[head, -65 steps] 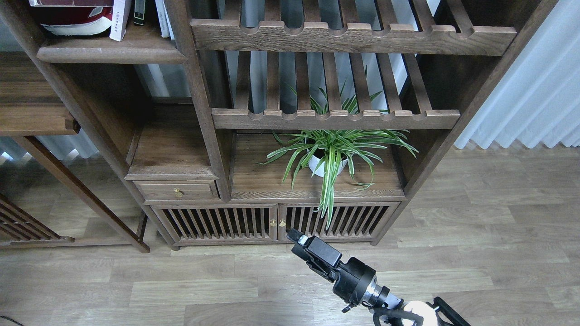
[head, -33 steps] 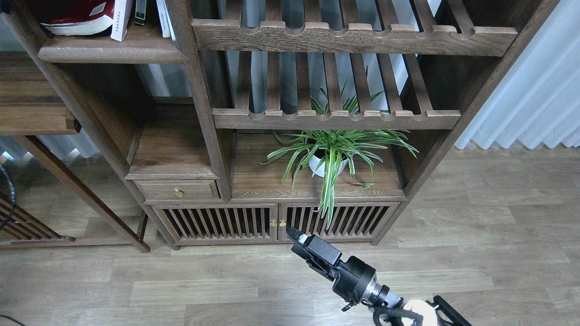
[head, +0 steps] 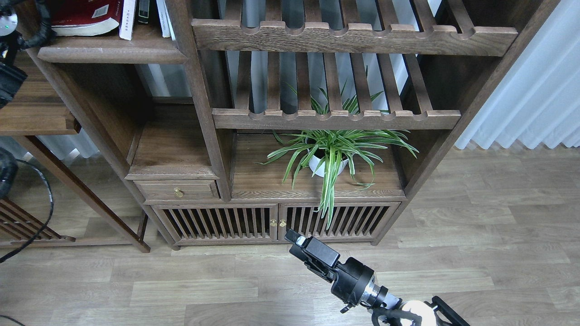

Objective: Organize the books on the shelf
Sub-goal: 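Push the dark red book into place on the upper shelf with the left gripper, then release the dark red book and withdraw the left gripper from the shelf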

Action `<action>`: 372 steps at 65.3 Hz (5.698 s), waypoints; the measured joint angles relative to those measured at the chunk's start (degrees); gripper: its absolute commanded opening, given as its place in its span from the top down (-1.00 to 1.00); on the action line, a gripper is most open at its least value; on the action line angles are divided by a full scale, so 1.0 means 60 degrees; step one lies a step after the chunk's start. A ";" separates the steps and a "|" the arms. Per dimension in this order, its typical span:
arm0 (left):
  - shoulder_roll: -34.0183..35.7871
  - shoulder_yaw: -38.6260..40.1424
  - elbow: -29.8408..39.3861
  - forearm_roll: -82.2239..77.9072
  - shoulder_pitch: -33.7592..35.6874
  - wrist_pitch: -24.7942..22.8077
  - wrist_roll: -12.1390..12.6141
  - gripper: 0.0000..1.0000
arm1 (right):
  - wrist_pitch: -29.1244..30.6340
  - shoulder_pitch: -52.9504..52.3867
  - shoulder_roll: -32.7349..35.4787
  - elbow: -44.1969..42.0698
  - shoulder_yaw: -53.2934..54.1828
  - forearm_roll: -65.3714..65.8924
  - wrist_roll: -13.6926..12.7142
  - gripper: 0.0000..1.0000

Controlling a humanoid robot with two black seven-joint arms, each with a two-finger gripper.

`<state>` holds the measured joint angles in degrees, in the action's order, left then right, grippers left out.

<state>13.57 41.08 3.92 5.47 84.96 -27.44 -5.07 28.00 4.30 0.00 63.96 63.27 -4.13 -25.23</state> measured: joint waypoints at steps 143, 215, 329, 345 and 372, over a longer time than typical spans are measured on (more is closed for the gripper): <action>0.0841 0.1542 0.4185 -0.0691 -0.3437 -0.0094 -0.2150 -1.00 | 0.0000 0.0030 0.0000 0.0106 0.0119 -0.0029 0.0009 -0.97; 0.0895 0.2301 0.4950 -0.0806 -0.4168 -0.0093 -0.0083 0.99 | 0.0000 0.0118 0.0000 0.0107 0.0156 -0.0044 0.0014 -0.97; 0.0184 0.1871 0.3040 -0.3227 -0.1880 -0.0094 -0.0806 -0.99 | 0.0000 0.0250 0.0000 0.0151 0.0165 -0.0044 0.0008 -0.97; 0.0451 0.2433 0.4067 -0.3195 -0.2280 -0.0094 -0.1270 -0.99 | 0.0000 0.0250 0.0000 0.0132 0.0224 -0.0047 0.0008 -0.97; 0.0657 0.3125 0.4916 -0.3195 -0.2405 -0.0094 -0.1306 -0.99 | 0.0000 0.0250 0.0000 0.0121 0.0231 -0.0056 0.0003 -0.97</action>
<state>17.52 59.83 33.42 -13.70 70.53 -28.00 -12.90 28.00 5.80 0.00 64.68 64.66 -4.47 -25.21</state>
